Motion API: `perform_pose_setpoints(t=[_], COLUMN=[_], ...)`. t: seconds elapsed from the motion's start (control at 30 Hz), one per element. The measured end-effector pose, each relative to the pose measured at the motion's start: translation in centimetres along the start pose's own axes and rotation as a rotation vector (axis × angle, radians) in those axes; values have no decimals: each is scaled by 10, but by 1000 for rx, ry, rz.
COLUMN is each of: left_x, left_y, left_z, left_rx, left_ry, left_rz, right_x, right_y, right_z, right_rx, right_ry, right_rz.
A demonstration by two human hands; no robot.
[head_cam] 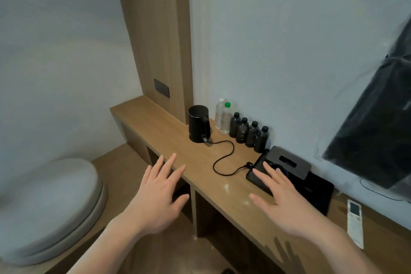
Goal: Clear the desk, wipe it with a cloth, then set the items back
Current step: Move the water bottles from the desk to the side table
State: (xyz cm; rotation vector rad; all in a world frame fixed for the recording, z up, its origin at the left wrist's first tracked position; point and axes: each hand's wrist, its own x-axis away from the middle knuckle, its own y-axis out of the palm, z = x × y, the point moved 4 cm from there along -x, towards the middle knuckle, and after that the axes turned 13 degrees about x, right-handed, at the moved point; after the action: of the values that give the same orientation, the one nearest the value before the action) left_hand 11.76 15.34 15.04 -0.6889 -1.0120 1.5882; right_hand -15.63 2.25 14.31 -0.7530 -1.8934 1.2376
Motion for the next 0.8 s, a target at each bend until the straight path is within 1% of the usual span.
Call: perform_pose_setpoints(t=[0.17,0.3,0.43,0.5,0.6,0.8], left_x=[-76,-134,-183,-203,-234,-320], left_y=[-15,-26,-30,-27,-20,-21], left_z=[-13,-31,-37,-38,-35,-18], left_rx=[-9,-42,-37,-31,-35,-75], left_ry=[4,-52,-75,-78,-35,46], left_rz=[53,58,81,57,12,-50], right_x=[-76,-139,-196,-213,-231,-253], right_y=[-9,-20,-39,-46,-53,-57], right_z=[5,10,24,33,50,88], right_rx=[-30,-34,-32,-27,-55,-101], right_ry=[-22,-49,-72,-62,-38,93], right_rz=[-5,-40,-15,-23,-16,16])
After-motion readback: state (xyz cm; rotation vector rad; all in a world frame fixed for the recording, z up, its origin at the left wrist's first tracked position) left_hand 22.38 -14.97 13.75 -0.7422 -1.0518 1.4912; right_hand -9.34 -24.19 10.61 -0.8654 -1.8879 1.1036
